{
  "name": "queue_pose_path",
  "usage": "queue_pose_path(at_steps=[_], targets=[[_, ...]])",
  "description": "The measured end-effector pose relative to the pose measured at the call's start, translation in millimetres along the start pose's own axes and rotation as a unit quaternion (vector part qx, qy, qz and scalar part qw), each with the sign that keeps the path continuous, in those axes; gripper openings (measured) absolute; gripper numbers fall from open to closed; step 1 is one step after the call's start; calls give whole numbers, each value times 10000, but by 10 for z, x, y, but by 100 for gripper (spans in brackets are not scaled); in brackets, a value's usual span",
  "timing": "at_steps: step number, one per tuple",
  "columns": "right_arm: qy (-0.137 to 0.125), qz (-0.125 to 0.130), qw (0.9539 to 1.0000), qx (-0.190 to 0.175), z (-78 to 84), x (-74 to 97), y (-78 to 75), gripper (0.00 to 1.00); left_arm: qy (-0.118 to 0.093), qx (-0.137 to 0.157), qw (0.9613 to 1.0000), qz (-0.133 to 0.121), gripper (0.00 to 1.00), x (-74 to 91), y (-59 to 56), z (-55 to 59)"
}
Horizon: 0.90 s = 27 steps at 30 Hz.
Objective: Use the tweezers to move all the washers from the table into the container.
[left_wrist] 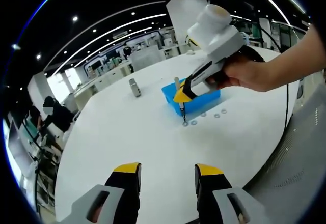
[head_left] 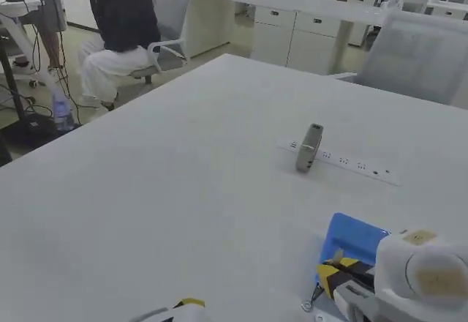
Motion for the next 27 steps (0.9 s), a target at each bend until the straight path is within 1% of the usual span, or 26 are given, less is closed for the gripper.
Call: queue_pose_path(at_steps=[2,5,8,9,11,15,19,21,25,27], targets=[[5,-13,10000,-77,-10,2,1,1,-5,7,10000,-8,41,1,3,-1],[-18,38,10000,4,-2,-8,0,0,9,16,10000,-26,41,1,10,5],[89,16,10000,-30,-6,3,7,0,3,14,10000,-37,41,2,13,3],[110,-44,9999,-102,-5,5,16,0,2,14,10000,-42,41,3,15,3],[129,-36,9997,-201,-14,24,12,0,-7,22,10000,-43,41,5,16,1],[39,-74,9991,-414,-39,62,12,0,-18,20,10000,-54,41,7,20,-3],[23,-69,9991,-419,-32,66,21,1,-24,17,10000,-59,41,9,23,-5],[39,-119,9987,-503,-22,61,38,1,-17,7,10000,-58,41,8,22,-4],[2,-114,9982,-591,-19,55,42,1,-7,-1,10000,-50,41,6,19,-2],[0,-92,9984,-564,-11,50,39,1,-8,-2,10000,-46,41,6,18,-2]])
Point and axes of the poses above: the centre of the closed fingertips' face, and the gripper's own axes: x roughly backward along the fingers, y roughly to its left, z roughly out of its underside, the point moved 3 cm from there along x, roughly backward along the fingers, and after that the axes turned 2 degrees about z, right-handed, at the moved point
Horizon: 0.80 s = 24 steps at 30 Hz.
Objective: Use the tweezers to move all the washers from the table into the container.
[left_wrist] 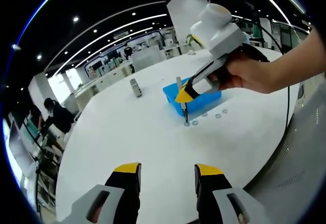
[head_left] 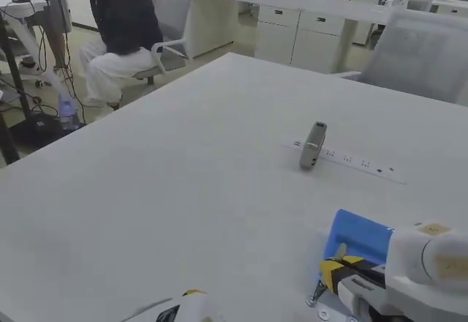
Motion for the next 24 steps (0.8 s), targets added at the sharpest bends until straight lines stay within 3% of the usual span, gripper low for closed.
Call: queue_pose_path(at_steps=[7,12,16,21,24], targets=[[-23,3,10000,-59,6,-2,13,2,29,-21,10000,5,41,-4,-4,8],[-6,97,9994,323,20,8,43,1,8,-6,10000,13,41,0,-5,2],[-42,173,9984,542,66,22,64,0,-82,42,9999,48,43,7,-14,-21],[-18,249,9980,580,92,44,66,0,-196,110,9996,141,47,15,-41,-58],[102,179,9987,461,70,42,51,0,-384,299,9987,175,55,30,-32,-109]])
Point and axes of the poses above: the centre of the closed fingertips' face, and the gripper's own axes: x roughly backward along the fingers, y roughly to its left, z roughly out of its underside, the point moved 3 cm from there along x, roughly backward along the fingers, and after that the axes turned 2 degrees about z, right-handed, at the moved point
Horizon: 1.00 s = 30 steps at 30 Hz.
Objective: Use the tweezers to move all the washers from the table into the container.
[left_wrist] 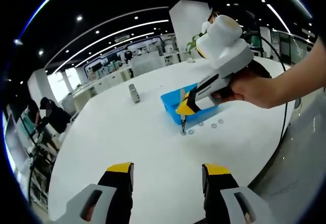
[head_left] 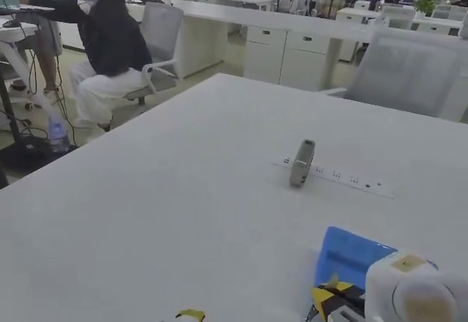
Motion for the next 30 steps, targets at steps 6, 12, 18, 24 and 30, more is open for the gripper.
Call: queue_pose_path(at_steps=[6,12,18,24,30], targets=[[-40,-112,9998,-177,-84,35,0,0,-165,170,9997,-68,75,-8,20,-42],[-280,-116,9993,-209,-270,210,-52,0,-416,397,9983,-77,92,-8,31,-101],[-560,-84,9979,-329,-455,367,-178,0,-419,379,9984,-43,99,-23,6,-106],[-916,201,9945,-458,-662,421,-416,0,-679,579,9960,-44,99,0,24,-171],[-789,418,9947,-509,-571,246,-583,0,-578,451,9972,-118,99,-10,27,-150]])
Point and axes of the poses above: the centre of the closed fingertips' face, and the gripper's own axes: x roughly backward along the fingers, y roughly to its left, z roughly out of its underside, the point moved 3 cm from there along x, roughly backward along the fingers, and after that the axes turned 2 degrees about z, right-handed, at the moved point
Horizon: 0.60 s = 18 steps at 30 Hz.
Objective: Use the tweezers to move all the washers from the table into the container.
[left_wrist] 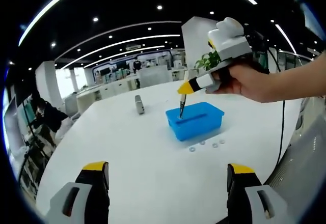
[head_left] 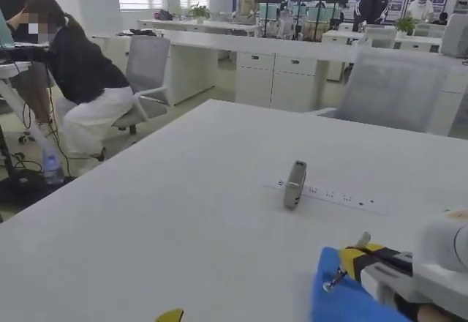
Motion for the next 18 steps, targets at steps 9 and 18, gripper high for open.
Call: queue_pose_path(at_steps=[9,18], targets=[[422,139,9990,-37,331,-258,-105,0,-47,-26,10000,-54,99,8,16,-17],[560,97,9984,-73,492,-382,-40,0,107,-142,9998,-90,99,5,15,25]])
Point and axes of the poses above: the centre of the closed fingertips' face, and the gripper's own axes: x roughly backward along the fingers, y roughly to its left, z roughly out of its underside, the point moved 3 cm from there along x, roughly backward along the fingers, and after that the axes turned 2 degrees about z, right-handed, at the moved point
